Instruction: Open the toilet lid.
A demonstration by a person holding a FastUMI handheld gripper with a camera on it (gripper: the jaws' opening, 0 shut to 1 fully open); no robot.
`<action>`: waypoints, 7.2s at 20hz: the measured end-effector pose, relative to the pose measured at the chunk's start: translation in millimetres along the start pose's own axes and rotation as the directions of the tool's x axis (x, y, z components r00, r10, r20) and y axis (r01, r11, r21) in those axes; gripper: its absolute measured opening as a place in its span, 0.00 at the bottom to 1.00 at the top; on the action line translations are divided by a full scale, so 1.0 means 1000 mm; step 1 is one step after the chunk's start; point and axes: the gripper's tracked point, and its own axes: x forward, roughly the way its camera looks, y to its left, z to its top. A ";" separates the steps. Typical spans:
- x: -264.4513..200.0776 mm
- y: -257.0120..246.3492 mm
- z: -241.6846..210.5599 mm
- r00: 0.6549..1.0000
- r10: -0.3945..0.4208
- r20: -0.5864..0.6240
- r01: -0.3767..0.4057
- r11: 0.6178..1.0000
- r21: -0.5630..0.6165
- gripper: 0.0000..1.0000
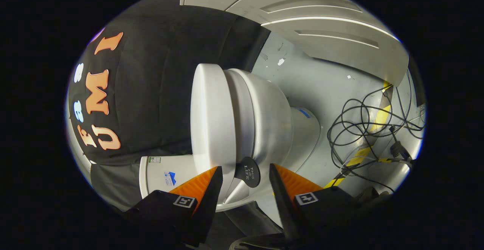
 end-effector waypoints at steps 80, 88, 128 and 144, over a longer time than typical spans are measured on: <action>-0.054 0.264 -0.084 0.861 0.003 0.509 0.461 0.419 -0.782 0.08; -0.046 0.321 -0.142 0.835 0.073 0.545 0.511 0.263 -0.819 0.08; 0.025 0.408 -0.313 0.910 0.153 0.384 0.372 0.103 -0.923 0.22; -0.099 0.456 -0.142 0.839 0.315 0.444 0.378 0.250 -0.891 0.94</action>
